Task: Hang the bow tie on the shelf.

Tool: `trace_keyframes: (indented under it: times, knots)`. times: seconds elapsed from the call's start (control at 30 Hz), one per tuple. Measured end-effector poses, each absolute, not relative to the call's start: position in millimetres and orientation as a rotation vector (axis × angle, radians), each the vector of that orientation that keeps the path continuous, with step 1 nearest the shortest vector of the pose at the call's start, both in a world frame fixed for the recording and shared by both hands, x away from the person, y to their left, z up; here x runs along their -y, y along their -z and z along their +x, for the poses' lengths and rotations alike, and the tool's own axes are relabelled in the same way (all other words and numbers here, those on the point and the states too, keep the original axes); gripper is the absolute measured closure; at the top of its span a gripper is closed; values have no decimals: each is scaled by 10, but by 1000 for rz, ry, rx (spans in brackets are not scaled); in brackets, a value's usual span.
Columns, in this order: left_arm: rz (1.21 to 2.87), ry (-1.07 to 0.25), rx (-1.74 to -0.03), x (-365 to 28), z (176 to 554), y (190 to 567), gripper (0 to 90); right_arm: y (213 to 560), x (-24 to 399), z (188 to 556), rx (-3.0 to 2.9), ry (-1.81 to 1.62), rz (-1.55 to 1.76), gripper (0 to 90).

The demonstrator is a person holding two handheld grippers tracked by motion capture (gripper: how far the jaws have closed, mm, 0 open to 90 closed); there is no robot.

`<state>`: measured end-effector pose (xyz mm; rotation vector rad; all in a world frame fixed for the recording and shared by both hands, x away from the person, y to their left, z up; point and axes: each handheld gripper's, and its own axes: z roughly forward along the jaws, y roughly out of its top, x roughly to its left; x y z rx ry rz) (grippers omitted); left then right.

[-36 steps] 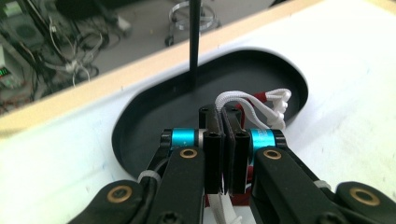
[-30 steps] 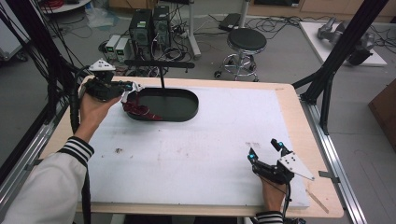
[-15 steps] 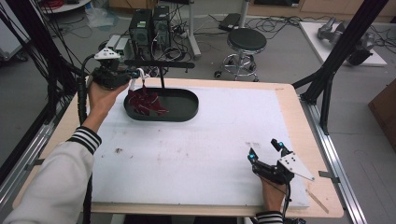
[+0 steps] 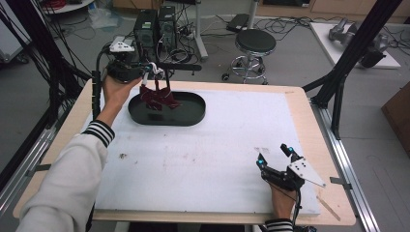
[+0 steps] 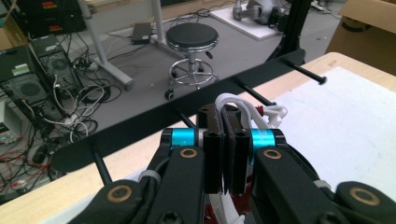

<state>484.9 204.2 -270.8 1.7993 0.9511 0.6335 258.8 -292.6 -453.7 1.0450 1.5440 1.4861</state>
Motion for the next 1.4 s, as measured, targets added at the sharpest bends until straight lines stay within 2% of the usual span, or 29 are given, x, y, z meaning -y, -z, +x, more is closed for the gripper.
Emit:
trace_keyframes:
  times: [0.7,0.87,0.9,1.0,1.07,1.17,1.27,1.4]
  knots:
    - [1790,-690,-1012,-2001,5227,2725,875,4537,2925,2589,-1545,-1483,1041,96]
    - [1832,-734,-1029,-1976,5234,2742,869,4537,2926,2590,-1546,-1484,1041,97]
    - [1828,-745,-1045,-1974,5237,2744,853,4537,2926,2590,-1545,-1484,1040,96]
    - [1853,-756,-1099,-1973,5274,2784,649,4538,2926,2593,-1545,-1482,1033,97]
    - [1846,-749,-1089,-1981,5265,2792,595,4537,2927,2593,-1546,-1483,1034,96]
    - [1865,-783,-1100,-1972,5250,2779,454,4537,2926,2592,-1547,-1484,1033,96]
    - [1824,-754,-1081,-2005,5230,2758,382,4537,2927,2588,-1546,-1484,1036,96]
    - [1792,-752,-1034,-2036,5179,2691,372,4538,2936,2593,-1542,-1488,1028,97]
